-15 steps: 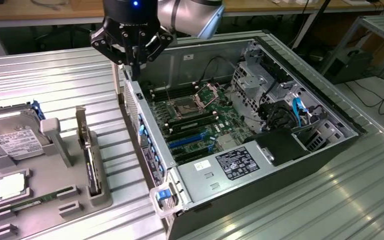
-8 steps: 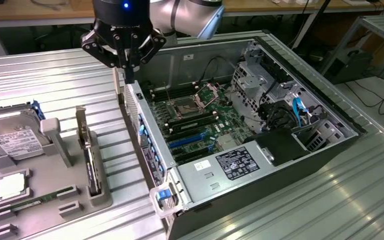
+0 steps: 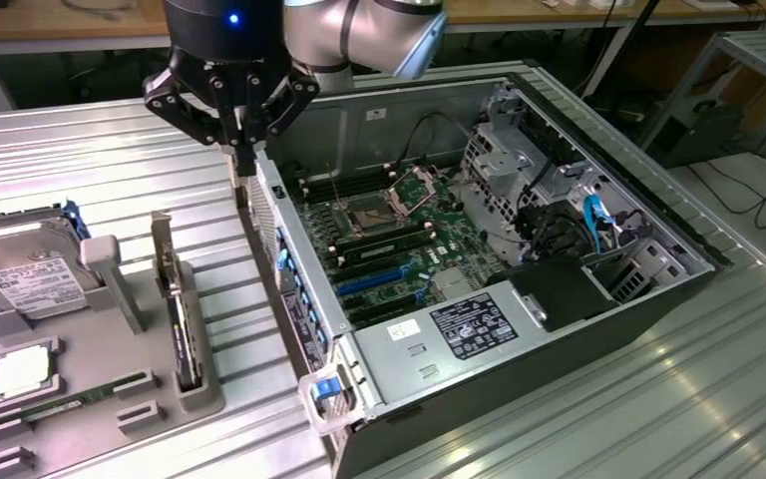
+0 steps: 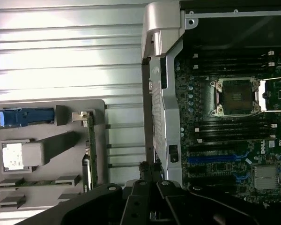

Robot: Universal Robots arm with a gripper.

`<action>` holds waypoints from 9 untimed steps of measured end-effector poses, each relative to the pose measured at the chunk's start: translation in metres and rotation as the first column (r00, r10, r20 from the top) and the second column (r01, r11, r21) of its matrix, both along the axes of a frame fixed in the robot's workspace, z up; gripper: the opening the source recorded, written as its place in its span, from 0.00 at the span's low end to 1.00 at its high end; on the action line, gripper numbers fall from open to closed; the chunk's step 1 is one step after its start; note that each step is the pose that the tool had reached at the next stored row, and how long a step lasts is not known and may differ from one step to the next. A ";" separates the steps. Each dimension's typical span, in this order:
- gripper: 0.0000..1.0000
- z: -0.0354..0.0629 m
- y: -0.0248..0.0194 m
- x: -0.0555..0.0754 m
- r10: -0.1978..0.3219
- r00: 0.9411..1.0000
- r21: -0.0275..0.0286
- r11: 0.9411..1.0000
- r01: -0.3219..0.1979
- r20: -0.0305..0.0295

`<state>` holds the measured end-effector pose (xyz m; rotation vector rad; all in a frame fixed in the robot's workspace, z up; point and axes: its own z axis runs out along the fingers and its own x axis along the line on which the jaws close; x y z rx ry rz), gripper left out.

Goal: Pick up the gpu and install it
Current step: 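Reach for the gpu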

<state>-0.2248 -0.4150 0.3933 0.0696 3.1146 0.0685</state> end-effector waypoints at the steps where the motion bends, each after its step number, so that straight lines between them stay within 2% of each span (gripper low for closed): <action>1: 0.11 0.0001 -0.0017 -0.002 0.003 1.000 0.000 1.000 -0.003 0.000; 9: 0.11 0.0001 -0.0106 -0.016 0.018 1.000 0.000 1.000 -0.018 0.000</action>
